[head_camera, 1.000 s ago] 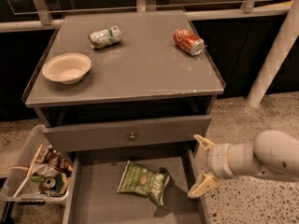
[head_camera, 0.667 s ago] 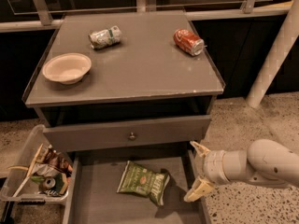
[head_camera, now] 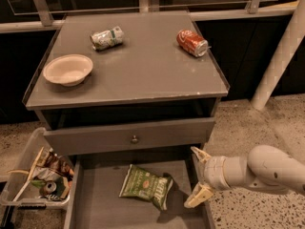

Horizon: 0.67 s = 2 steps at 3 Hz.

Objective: Pick green jalapeno chip bag from middle drawer and place on counter

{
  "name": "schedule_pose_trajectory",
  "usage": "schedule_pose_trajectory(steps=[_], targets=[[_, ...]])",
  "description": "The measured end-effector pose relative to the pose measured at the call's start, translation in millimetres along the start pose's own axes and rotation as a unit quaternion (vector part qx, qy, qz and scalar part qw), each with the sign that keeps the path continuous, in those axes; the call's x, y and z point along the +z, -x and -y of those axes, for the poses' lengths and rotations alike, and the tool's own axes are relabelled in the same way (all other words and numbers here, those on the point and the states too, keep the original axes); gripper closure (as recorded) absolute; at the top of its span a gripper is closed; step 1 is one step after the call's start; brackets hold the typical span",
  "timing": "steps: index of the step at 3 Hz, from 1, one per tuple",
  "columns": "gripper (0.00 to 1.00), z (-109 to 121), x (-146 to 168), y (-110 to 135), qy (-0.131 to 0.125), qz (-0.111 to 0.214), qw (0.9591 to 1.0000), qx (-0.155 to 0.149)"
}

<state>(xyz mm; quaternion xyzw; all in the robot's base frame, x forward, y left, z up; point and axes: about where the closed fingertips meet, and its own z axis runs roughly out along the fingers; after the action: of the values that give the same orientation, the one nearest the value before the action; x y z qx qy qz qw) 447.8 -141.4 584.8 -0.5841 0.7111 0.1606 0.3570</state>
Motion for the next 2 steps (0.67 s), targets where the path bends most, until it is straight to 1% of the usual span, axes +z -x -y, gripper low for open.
schedule_pose_trajectory(steps=[1,2], targets=[[0.00,-12.7,39.4,-14.2,0.024,0.000,0.9996,0.016],[0.00,-21.9,76.2,-29.5,0.041,0.002,0.9987,0.030]])
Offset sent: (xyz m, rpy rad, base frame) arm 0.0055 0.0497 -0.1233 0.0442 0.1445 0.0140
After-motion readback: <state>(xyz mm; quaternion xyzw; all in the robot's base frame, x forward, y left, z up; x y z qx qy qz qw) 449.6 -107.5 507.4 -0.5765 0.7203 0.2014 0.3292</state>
